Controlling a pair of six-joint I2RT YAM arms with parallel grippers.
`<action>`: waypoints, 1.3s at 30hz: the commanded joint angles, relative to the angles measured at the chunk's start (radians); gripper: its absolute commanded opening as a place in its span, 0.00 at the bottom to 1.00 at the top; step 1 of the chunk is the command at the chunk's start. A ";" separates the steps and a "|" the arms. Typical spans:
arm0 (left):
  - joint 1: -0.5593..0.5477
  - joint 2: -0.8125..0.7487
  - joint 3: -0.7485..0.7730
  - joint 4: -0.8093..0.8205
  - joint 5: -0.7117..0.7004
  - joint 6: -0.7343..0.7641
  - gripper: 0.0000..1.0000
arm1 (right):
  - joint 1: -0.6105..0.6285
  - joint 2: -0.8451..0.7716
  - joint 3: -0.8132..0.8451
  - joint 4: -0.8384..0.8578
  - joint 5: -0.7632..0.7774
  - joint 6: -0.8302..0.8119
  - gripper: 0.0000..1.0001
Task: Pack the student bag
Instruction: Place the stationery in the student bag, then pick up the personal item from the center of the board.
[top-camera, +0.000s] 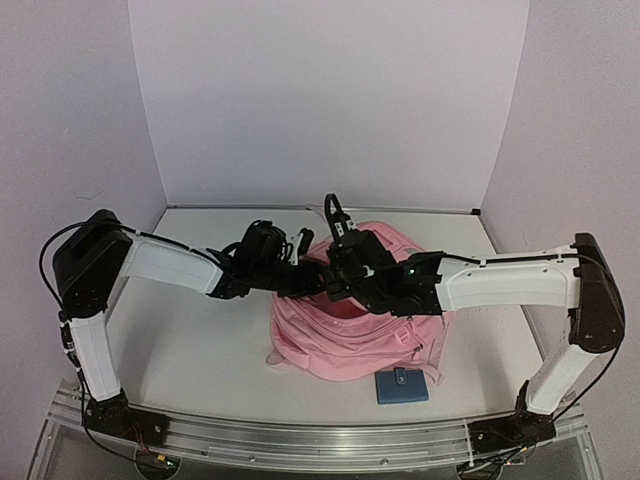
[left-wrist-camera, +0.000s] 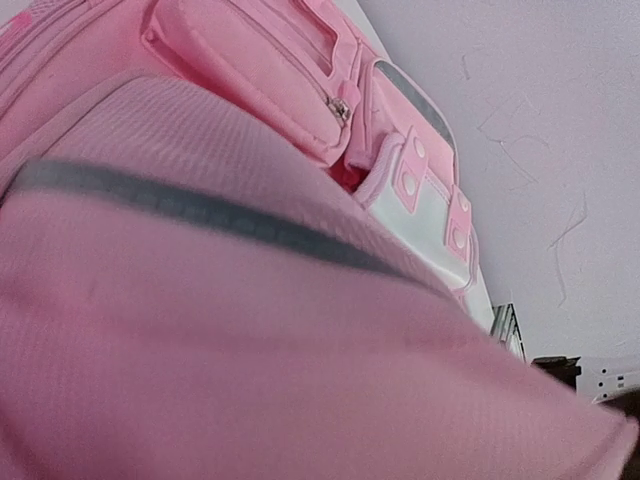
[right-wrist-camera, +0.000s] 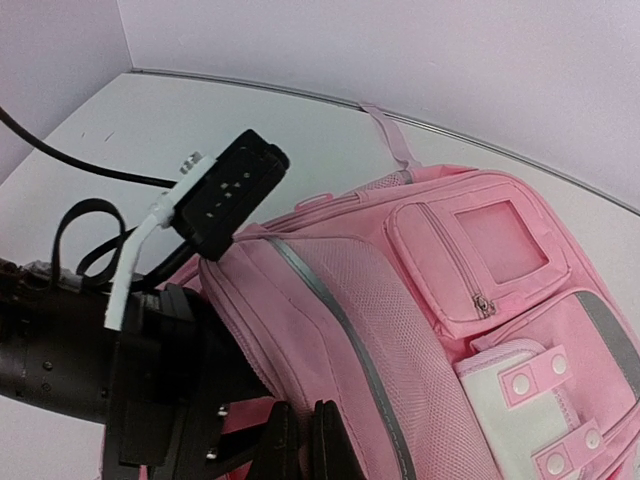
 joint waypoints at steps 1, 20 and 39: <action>-0.005 -0.182 -0.101 -0.034 -0.098 -0.001 0.48 | -0.046 0.006 0.007 0.049 0.048 0.042 0.00; 0.018 -0.621 -0.316 -0.437 -0.334 -0.092 0.90 | -0.138 0.320 0.382 0.097 -0.110 -0.051 0.16; 0.152 -0.694 -0.365 -0.487 -0.218 -0.032 1.00 | -0.164 -0.375 -0.317 -0.246 -0.409 0.455 0.93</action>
